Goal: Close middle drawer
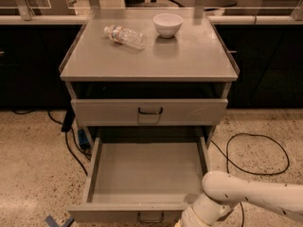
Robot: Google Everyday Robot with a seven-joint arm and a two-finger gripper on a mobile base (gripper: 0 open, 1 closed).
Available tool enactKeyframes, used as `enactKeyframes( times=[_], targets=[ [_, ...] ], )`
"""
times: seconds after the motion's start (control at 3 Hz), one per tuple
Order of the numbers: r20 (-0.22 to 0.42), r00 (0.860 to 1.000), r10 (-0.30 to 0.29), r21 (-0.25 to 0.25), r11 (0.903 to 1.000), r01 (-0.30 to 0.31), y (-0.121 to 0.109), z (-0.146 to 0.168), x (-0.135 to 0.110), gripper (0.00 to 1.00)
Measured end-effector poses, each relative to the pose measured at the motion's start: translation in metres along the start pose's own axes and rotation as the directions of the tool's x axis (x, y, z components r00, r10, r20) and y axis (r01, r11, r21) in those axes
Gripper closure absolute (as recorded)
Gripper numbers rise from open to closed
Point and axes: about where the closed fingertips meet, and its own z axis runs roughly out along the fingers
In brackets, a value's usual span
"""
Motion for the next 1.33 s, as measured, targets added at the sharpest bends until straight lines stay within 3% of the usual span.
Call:
enactKeyframes(
  times=[0.33, 0.67, 1.0, 1.33],
  targets=[
    [0.043, 0.999, -0.012, -0.043, 0.9990, 0.014, 0.0044, -0.0007, -0.0063, 1.00],
    [0.042, 0.999, -0.012, -0.043, 0.9990, 0.014, 0.0044, -0.0007, -0.0063, 1.00],
    [0.008, 1.000, -0.024, -0.033, 0.9992, 0.024, 0.0074, -0.0019, -0.0059, 1.00],
    [-0.101, 0.993, -0.063, -0.028, 0.9978, 0.061, 0.0073, 0.0002, -0.0093, 1.00]
  ],
)
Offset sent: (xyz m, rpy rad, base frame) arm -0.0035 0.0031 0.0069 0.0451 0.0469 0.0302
